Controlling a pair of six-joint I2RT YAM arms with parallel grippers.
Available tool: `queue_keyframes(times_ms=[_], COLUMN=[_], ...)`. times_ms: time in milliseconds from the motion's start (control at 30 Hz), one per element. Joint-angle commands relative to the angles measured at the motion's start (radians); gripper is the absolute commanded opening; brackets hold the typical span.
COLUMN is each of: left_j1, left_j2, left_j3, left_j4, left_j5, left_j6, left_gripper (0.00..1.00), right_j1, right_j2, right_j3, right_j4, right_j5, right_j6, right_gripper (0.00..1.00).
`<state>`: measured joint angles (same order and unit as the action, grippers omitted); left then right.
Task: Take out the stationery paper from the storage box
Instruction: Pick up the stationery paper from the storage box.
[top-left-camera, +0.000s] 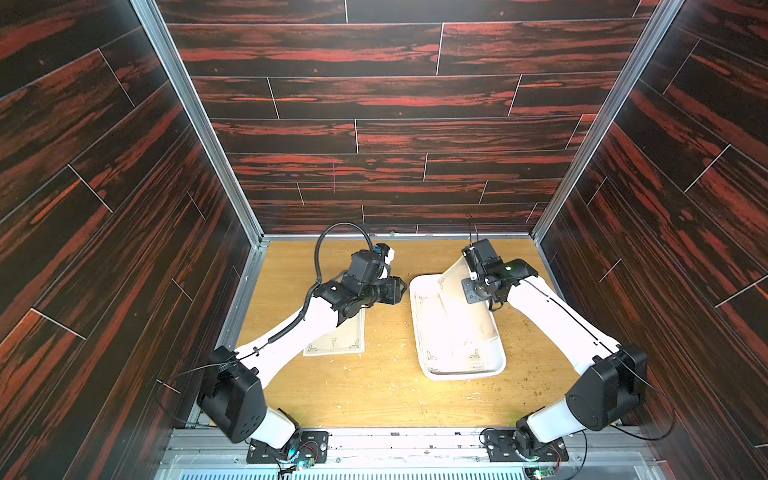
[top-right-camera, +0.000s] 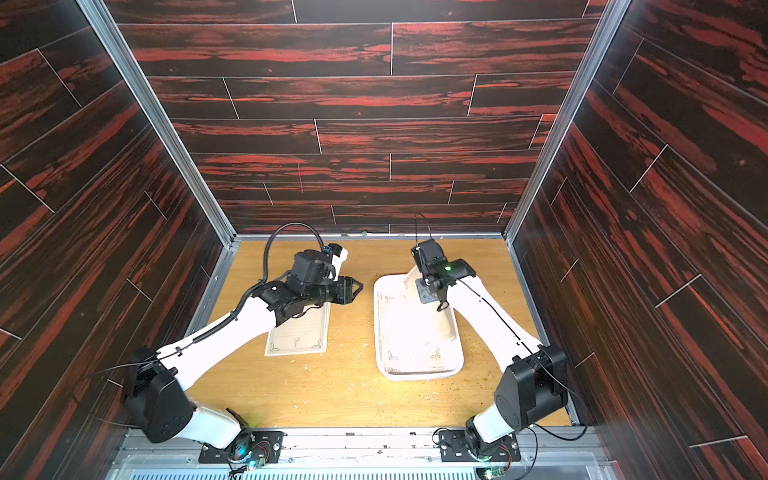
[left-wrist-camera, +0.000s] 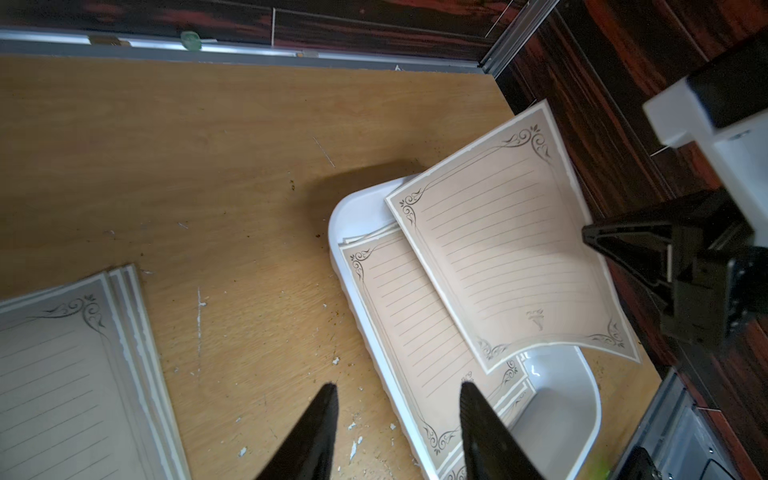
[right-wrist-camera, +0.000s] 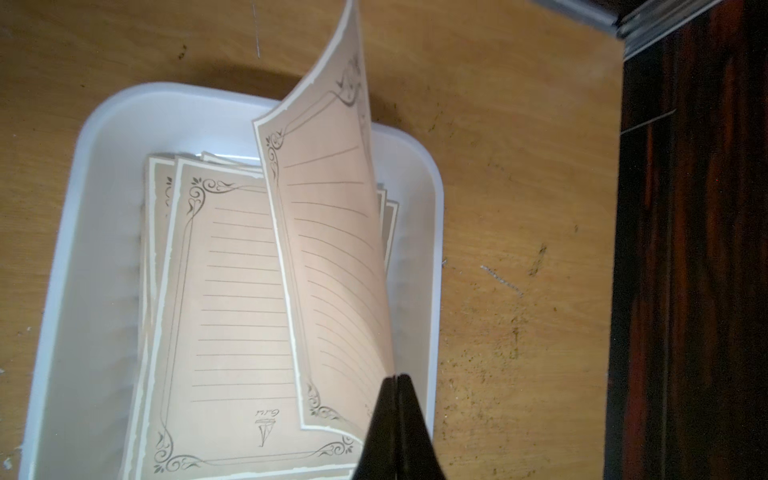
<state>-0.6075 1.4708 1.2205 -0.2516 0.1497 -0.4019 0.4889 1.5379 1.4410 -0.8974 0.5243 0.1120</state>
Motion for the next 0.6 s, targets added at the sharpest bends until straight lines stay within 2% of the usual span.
queue_keyframes(times_ms=[0,233,333,433,567], left_j1=[0.009,0.011,0.012,0.012,0.012], left_j2=[-0.122,-0.321,-0.389,-0.436,-0.471], left_j3=[-0.064,-0.248,-0.303,-0.334,-0.338], left_j4=[0.142,0.352,0.399,0.420,0.417], left_j5=[-0.081,-0.199,-0.210,-0.188,-0.092], left_j6=[0.074,0.132,0.168,0.210,0.268], left_gripper=[0.50,0.50,0.50,0.55,0.61], right_j1=[0.043,0.139,0.188,0.235,0.271], right_j2=[-0.042,-0.138,-0.194,-0.248,-0.324], right_j3=[0.048,0.078,0.066,0.054,0.048], right_j4=[-0.034,0.039,0.121,0.210,0.285], right_j5=[0.137,0.303,0.348,0.352,0.272], right_j6=[-0.062,-0.180,-0.255,-0.338,-0.391], right_gripper=[0.00,0.00,0.00,0.00,0.00])
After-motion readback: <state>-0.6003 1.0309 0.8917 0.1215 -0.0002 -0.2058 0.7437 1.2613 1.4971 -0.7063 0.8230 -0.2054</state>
